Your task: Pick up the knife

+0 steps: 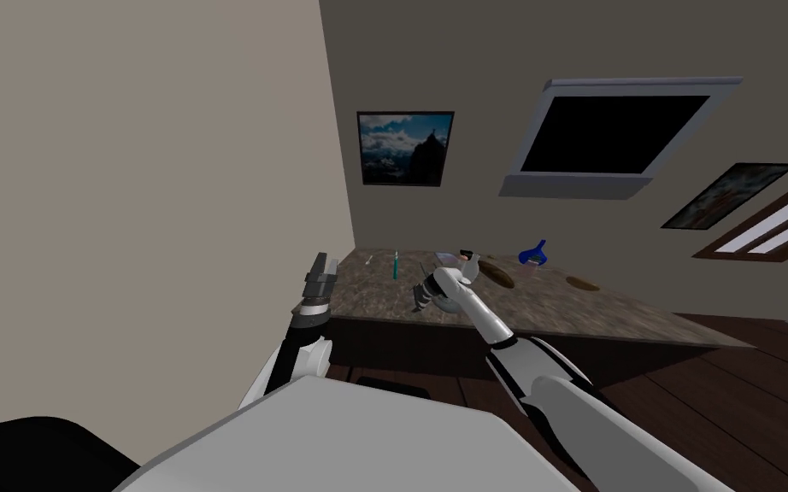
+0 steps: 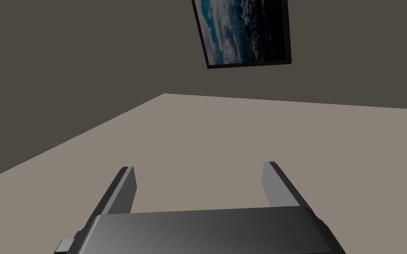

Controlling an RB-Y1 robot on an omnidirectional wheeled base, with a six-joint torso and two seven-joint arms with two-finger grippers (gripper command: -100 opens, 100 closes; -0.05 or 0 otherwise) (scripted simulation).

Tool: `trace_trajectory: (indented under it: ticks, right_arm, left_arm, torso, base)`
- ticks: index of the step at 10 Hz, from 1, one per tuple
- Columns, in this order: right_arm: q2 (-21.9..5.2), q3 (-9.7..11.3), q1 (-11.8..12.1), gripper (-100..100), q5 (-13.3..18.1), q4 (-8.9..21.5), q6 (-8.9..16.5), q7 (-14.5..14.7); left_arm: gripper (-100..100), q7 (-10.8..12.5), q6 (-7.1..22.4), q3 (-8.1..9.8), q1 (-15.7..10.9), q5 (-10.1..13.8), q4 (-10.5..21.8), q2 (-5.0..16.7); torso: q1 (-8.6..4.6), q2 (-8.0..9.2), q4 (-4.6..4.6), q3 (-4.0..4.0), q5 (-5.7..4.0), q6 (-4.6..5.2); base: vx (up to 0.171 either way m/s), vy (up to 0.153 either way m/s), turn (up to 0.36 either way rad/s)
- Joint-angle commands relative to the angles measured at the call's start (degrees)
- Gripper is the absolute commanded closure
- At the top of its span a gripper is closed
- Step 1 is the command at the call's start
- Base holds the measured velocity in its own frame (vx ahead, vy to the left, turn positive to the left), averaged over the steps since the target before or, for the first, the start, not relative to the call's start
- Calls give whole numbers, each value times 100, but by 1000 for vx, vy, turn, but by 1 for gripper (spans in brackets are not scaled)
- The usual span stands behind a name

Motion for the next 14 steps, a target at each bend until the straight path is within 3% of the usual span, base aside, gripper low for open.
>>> trace_trajectory:
  ticks: [1,7,9,10,11,12,14]
  right_arm:
    - [-63,86,-142,-100,286,156,-90,-108]
    - [-232,364,-519,-100,1204,492,-542,-563]
    - [-256,425,-589,-100,1376,560,-750,-668]
    - [-255,404,-547,-100,1319,516,-665,-630]
    - [-257,408,-548,0,1329,514,-692,-645]
    - [-257,468,-431,-100,1354,565,-516,-603]
    - [-257,529,-315,-100,1381,615,-342,-562]
  left_arm:
    - [0,0,0,0,0,0,0,0]
    - [0,0,0,0,0,0,0,0]
    - [0,0,0,0,0,0,0,0]
    - [0,0,0,0,0,0,0,0]
    - [0,0,0,0,0,0,0,0]
    - [0,0,0,0,0,0,0,0]
    - [0,0,0,0,0,0,0,0]
  torso:
    - [0,0,0,0,0,0]
    - [-2,-5,-1,-3,0,0]
    - [-1,-1,0,-1,0,0]
    - [0,1,0,1,0,0]
    - [4,6,1,3,0,0]
    - [7,10,2,5,1,0]
    - [16,4,0,2,3,0]
  base:
    - [26,-22,69]
    - [40,-27,50]
    - [26,-23,26]
    - [11,-10,7]
    - [0,0,0]
    - [16,9,15]
    - [23,25,10]
